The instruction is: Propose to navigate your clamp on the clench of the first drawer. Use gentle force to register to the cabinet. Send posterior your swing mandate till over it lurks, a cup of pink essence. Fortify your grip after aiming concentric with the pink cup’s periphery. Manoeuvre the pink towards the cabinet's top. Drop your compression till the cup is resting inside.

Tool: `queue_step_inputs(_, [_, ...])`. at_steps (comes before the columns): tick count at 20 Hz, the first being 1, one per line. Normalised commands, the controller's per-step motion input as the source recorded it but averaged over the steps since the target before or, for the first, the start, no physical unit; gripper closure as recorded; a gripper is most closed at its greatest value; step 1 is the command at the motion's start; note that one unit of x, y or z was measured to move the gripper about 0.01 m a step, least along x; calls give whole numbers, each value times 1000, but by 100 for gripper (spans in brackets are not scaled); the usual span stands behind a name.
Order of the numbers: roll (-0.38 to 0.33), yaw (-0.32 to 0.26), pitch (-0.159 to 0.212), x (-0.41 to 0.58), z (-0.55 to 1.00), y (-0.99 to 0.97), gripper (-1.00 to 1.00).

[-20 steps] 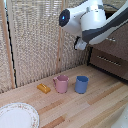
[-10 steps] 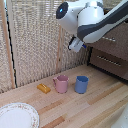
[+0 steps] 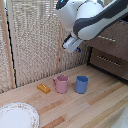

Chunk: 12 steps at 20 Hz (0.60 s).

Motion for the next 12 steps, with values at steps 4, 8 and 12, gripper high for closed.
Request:
queue_step_inputs(4, [370, -148, 173, 335, -12, 224, -100])
queue_step_inputs(8, [312, -102, 255, 392, 39, 68, -100])
queue_step_inputs(12, [261, -85, 225, 494, 177, -136, -100])
